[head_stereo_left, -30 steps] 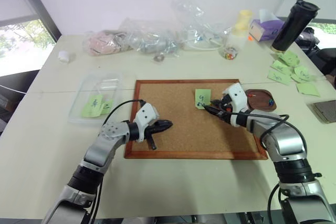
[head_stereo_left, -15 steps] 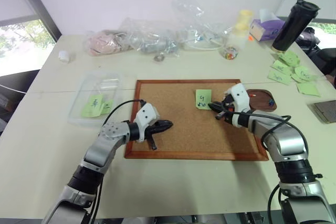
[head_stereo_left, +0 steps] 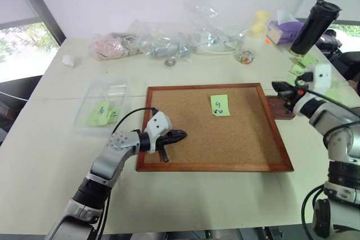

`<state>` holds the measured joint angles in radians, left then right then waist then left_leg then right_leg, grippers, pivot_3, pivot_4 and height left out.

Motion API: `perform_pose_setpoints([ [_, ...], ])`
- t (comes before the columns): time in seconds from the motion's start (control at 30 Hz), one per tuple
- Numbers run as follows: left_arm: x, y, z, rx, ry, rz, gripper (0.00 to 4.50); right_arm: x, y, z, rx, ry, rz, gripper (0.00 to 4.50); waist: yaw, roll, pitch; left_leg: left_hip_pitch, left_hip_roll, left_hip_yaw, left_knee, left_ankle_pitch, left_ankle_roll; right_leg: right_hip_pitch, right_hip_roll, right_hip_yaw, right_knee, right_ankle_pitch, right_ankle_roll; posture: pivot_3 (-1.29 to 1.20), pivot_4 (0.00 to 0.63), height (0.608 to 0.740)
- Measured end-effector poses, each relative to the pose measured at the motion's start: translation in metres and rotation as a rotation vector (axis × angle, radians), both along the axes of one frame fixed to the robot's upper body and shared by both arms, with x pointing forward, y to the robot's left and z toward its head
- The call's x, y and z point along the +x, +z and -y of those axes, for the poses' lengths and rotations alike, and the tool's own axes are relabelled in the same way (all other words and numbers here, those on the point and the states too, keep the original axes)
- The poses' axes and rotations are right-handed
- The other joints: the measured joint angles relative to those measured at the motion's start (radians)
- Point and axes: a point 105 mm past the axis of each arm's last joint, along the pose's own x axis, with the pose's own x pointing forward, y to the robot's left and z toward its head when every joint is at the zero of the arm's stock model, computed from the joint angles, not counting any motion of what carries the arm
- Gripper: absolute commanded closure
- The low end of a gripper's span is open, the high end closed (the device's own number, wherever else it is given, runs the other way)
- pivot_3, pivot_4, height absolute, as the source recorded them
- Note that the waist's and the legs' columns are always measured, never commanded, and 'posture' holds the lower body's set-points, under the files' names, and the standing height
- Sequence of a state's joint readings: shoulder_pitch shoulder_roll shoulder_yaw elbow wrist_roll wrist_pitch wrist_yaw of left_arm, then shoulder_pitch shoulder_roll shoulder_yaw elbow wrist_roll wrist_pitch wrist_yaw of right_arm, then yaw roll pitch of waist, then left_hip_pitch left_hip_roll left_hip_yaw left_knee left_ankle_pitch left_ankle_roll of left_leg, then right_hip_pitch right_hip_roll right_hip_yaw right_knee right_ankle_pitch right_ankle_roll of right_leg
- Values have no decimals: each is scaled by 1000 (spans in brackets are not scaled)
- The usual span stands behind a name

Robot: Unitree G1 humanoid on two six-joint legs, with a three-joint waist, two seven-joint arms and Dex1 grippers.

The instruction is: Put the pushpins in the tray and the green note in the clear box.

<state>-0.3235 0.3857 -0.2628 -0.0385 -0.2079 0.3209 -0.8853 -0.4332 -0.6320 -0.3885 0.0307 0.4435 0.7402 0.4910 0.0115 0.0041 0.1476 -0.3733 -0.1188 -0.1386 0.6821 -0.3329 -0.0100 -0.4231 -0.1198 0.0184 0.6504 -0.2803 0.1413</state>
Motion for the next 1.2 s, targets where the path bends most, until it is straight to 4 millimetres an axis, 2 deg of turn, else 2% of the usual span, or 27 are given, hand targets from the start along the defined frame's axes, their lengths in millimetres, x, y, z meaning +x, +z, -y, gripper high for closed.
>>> perform_pose_setpoints([
  [0.13,0,0,0,-1,-1,-3,4500,-2,-3,17,-62,-62,-5,4445,1,0,0,0,0,0,0,0,0,0,0,0,0,0,0,0,150,740],
  [0.33,0,-1,1,-2,-2,-2,4500,-5,-35,41,-102,-156,-93,4445,1,0,0,0,0,0,0,0,0,0,0,0,0,0,0,0,150,740],
  [0.43,0,-1,0,-1,-2,-3,4500,-8,-47,42,-108,-154,-129,4445,0,1,0,0,0,0,0,0,0,0,0,0,0,0,0,0,150,740],
  [0.67,-1,0,-3,3,4,3,4500,-8,-47,39,-108,-142,-127,4445,-2,1,0,0,0,0,0,0,0,0,0,0,0,0,0,0,150,740],
  [0.7,-1,0,-3,4,5,3,4500,-8,-47,38,-105,-135,-127,3804,-2,1,0,0,0,0,0,0,0,0,0,0,0,0,0,0,150,740],
  [0.77,-2,0,-4,5,7,3,4500,-7,-47,36,-103,-124,-127,3024,-3,1,0,0,0,0,0,0,0,0,0,0,0,0,0,0,150,740],
  [0.83,-3,0,-5,7,8,4,4500,-7,-48,34,-105,-115,-132,1902,-3,1,0,0,0,0,0,0,0,0,0,0,0,0,0,0,150,740],
  [0.87,-3,0,-6,6,10,3,4500,-7,-48,33,-105,-111,-135,1482,-4,1,0,0,0,0,0,0,0,0,0,0,0,0,0,0,150,740],
  [1.2,-6,-3,-21,-2,68,-23,4500,-6,-37,24,-115,-80,-107,1482,-19,1,0,0,1,0,-1,0,0,-1,1,0,0,0,0,0,150,740],
])
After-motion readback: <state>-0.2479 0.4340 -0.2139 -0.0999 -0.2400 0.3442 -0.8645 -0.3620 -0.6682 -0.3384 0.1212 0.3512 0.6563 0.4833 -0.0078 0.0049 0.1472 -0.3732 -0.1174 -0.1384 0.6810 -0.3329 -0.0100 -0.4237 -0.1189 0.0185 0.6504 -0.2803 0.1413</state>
